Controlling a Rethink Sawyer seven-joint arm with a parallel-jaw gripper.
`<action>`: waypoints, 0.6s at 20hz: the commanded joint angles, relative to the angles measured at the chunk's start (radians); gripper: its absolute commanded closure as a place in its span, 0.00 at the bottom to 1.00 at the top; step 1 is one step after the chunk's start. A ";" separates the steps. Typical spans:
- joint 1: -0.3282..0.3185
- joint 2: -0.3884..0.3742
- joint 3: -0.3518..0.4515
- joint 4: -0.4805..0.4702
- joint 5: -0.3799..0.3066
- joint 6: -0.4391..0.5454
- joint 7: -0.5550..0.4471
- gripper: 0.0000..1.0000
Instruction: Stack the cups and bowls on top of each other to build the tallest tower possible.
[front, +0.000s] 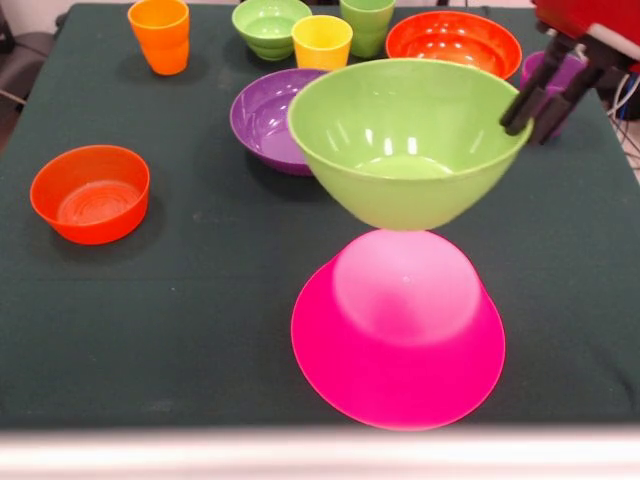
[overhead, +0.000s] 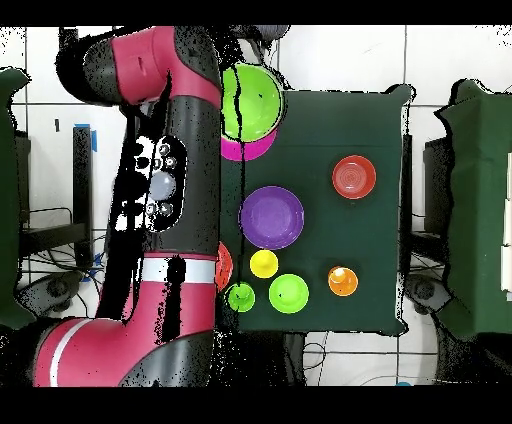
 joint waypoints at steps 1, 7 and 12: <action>0.023 0.046 -0.023 -0.109 0.031 0.162 0.291 1.00; 0.014 0.096 -0.070 -0.207 0.061 0.214 0.295 1.00; 0.001 0.150 -0.111 -0.278 0.086 0.230 0.296 1.00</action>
